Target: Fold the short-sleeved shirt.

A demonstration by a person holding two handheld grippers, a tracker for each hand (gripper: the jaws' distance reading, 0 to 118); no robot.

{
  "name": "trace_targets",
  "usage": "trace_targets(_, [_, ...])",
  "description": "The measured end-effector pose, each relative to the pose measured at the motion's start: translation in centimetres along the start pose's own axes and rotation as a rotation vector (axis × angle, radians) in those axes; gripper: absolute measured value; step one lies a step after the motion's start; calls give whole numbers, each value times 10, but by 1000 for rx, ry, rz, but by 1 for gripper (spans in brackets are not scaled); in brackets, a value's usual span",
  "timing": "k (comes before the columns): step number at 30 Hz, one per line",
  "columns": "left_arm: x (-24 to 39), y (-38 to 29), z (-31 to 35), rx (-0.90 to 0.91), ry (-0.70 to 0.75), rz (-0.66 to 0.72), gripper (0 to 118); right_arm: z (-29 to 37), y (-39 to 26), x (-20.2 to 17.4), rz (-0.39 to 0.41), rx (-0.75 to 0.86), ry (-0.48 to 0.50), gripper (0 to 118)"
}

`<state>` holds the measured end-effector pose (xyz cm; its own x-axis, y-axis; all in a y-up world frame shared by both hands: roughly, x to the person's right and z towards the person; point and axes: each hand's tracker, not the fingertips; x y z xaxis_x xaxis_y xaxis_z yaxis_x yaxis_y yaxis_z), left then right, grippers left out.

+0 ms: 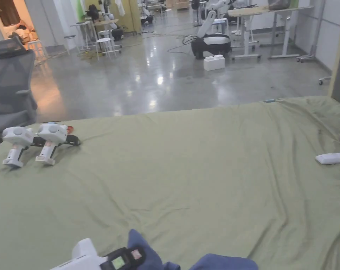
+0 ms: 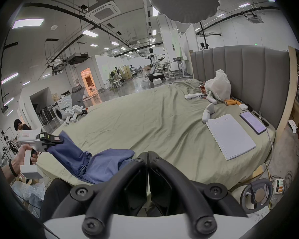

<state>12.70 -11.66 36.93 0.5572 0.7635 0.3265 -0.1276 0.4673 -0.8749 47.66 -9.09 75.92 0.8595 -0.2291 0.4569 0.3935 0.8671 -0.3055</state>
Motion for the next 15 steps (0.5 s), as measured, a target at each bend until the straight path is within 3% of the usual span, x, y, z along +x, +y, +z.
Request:
trace_targets(6, [81, -78, -110, -265, 6, -234, 5, 17, 1, 14, -28, 24, -52, 0])
trace_targets(11, [109, -129, -170, -428, 55, -386, 6, 28, -7, 32, -72, 30, -109, 0])
trace_targets(12, [111, -135, -178, -420, 100, -430, 12, 30, -9, 35, -81, 28, -117, 0])
trace_targets(15, [108, -133, -188, -443, 60, -386, 64, 32, -13, 42, -96, 17, -136, 0])
